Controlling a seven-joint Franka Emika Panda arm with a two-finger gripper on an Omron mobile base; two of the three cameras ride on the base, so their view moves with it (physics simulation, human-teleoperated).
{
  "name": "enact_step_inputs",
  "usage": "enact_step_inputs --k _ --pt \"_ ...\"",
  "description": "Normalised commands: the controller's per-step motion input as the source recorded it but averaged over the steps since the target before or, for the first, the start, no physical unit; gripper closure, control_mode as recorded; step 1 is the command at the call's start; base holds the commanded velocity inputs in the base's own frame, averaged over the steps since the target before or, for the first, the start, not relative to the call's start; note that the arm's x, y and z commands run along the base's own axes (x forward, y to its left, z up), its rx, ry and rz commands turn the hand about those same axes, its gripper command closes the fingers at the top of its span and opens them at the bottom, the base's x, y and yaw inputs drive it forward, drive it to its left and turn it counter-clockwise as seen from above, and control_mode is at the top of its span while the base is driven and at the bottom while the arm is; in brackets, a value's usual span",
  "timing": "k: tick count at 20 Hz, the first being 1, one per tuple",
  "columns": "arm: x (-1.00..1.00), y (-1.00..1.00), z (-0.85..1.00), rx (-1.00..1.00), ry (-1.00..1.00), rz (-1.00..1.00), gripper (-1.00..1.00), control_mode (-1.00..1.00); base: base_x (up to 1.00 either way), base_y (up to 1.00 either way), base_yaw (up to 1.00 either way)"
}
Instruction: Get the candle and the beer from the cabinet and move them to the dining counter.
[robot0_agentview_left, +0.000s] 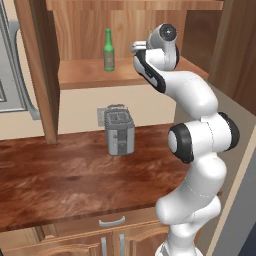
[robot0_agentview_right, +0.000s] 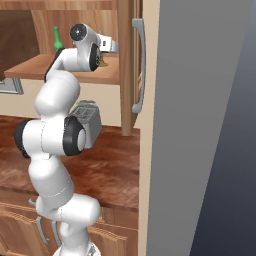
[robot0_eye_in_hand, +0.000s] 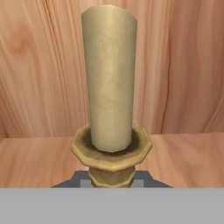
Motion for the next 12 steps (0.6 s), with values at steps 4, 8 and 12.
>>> enact_step_inputs --k 4,8,12 --pt "0.00 0.00 0.00 0.00 0.00 0.00 1.00 -1.00 0.00 0.00 0.00" --pt "0.00 0.00 0.00 0.00 0.00 0.00 1.00 -1.00 0.00 0.00 0.00" --pt "-0.11 0.00 -0.01 0.00 0.00 -0.01 1.00 -1.00 0.00 0.00 0.00"
